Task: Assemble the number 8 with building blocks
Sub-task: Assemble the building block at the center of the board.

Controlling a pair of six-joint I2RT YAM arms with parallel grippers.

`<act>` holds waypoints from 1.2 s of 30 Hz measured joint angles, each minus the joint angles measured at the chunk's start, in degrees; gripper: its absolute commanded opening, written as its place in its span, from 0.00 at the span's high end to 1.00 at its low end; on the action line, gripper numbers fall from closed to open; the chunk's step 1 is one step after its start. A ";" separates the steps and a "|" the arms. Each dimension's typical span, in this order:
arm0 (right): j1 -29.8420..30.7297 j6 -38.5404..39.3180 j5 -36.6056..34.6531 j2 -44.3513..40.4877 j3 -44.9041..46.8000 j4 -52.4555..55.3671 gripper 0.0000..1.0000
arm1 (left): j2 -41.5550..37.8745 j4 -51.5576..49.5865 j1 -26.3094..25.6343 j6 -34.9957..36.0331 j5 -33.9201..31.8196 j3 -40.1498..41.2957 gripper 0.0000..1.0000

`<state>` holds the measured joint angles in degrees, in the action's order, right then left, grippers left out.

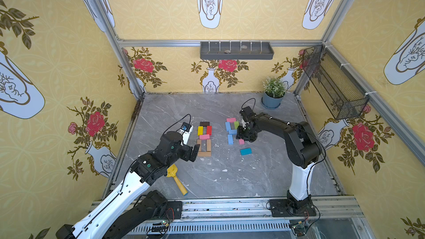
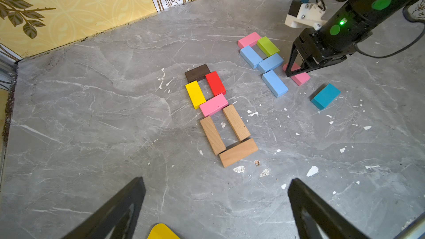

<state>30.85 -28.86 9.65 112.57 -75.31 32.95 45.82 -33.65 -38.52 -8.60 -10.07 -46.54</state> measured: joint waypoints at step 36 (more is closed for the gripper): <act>0.87 1.07 -2.89 2.34 -2.82 1.46 0.66 | 0.17 0.00 0.00 -0.02 0.00 0.00 0.00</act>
<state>31.73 -27.79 6.76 114.91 -78.13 34.41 46.00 -33.65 -38.52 -8.62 -10.07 -46.54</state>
